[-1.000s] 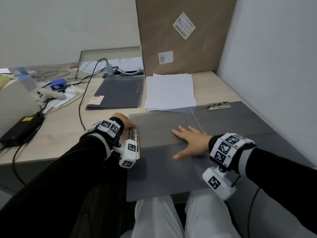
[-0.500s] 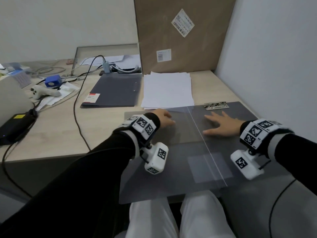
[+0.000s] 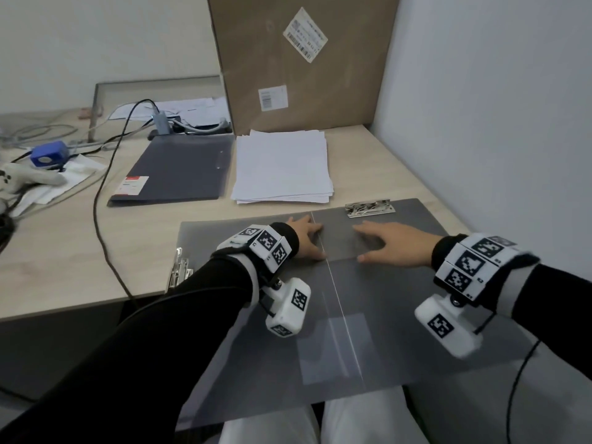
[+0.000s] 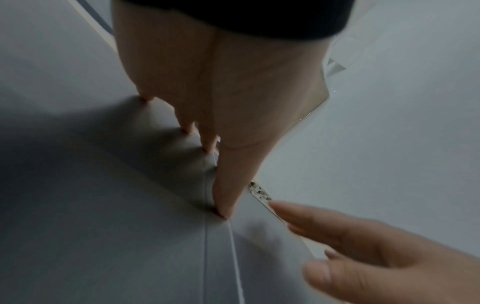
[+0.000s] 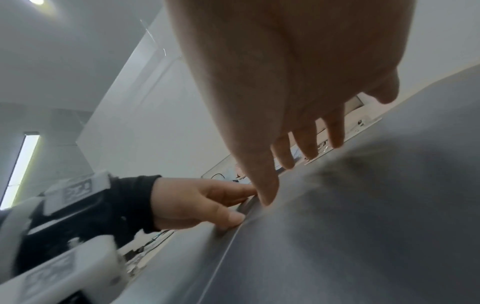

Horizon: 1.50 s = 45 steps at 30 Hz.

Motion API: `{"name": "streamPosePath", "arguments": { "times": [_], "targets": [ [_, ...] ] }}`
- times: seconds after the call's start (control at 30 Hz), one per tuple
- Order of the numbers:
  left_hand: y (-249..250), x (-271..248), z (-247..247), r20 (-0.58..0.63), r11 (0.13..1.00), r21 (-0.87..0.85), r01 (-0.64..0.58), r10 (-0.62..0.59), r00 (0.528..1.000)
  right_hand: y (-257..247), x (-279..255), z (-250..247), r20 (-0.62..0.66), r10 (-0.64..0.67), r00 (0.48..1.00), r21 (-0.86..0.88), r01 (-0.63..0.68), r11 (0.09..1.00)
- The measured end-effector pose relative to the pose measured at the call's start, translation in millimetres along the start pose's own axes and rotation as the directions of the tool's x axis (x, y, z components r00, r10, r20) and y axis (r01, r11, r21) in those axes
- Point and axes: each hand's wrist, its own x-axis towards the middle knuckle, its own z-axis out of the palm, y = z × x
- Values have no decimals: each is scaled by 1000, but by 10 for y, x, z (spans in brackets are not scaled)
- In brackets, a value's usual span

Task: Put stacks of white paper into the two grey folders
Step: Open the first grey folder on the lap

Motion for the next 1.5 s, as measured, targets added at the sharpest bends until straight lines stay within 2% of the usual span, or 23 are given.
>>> {"name": "streamPosePath", "arguments": {
  "times": [0.1,0.37,1.03,1.5],
  "targets": [
    [-47,-4,18,26,1000,-1,-18,18,1000,8,167,-80,-69,26,997,-28,-28,999],
    [-147,4,97,20,999,36,-41,40,999,-49,499,-83,-3,100,995,-68,-100,993],
    [-196,48,138,7,997,44,-65,65,998,81,539,15,-106,73,992,-78,-82,994],
    [-209,68,148,-16,998,15,-63,63,998,100,579,81,-118,92,989,16,-91,996]
  ]
}}
